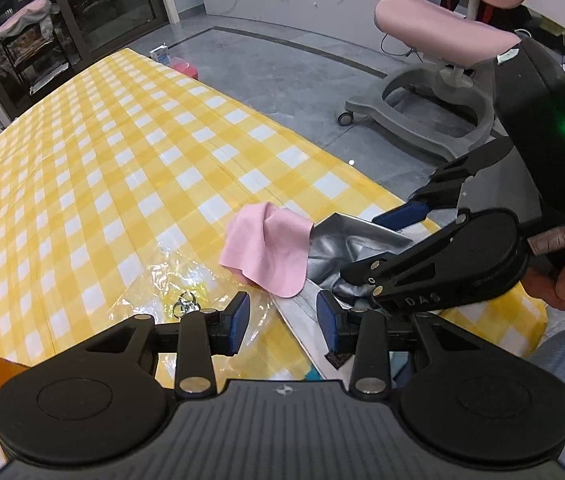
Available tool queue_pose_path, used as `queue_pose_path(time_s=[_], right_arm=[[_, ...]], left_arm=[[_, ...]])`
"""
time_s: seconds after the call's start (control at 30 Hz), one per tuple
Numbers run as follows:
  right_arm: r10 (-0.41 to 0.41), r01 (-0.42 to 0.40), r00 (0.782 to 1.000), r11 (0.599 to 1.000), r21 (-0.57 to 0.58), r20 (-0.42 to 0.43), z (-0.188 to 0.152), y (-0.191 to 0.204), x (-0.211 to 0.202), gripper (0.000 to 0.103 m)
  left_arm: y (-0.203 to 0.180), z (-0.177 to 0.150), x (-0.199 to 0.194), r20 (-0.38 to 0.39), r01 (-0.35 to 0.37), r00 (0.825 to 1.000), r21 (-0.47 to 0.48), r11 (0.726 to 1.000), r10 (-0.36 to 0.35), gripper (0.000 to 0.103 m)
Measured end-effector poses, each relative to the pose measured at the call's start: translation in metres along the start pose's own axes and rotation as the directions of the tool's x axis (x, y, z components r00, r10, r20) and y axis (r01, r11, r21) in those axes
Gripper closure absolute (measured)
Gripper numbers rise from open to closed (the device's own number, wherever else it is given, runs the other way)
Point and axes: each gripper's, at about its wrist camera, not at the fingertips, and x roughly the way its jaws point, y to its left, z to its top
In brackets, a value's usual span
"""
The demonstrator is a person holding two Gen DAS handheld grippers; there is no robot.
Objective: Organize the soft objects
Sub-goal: 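Grasp the pink cloth with the left tool while the right tool grasps the grey silver bag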
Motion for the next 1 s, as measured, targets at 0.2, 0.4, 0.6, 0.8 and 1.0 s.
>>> queue_pose_path(time_s=[0.2, 0.4, 0.6, 0.8, 1.0], right_arm=[[0.023, -0.023, 1.000, 0.999, -0.037, -0.005, 0.000, 0.006, 0.010, 0.100], [0.034, -0.033, 0.999, 0.999, -0.043, 0.039, 0.000, 0.005, 0.001, 0.103], [-0.001, -0.007, 0.993, 0.998, 0.065, 0.116, 0.004, -0.009, -0.029, 0.103], [-0.060, 0.044, 0.994, 0.985, 0.168, 0.094, 0.003, -0.026, -0.019, 0.103], [-0.048, 0.032, 0.995, 0.985, 0.169, 0.089, 0.002, -0.024, -0.012, 0.103]], left_arm=[[0.007, 0.010, 0.011, -0.012, 0.014, 1.000, 0.004, 1.000, -0.014, 0.053], [0.008, 0.021, 0.022, -0.007, 0.008, 1.000, 0.068, 0.998, -0.008, 0.040], [0.008, 0.030, 0.045, -0.019, -0.013, 1.000, 0.097, 0.995, 0.014, 0.031], [0.013, 0.039, 0.068, -0.047, 0.007, 0.999, 0.041, 0.999, -0.005, 0.031], [0.015, 0.043, 0.088, -0.094, 0.011, 0.996, 0.002, 1.000, -0.011, 0.075]])
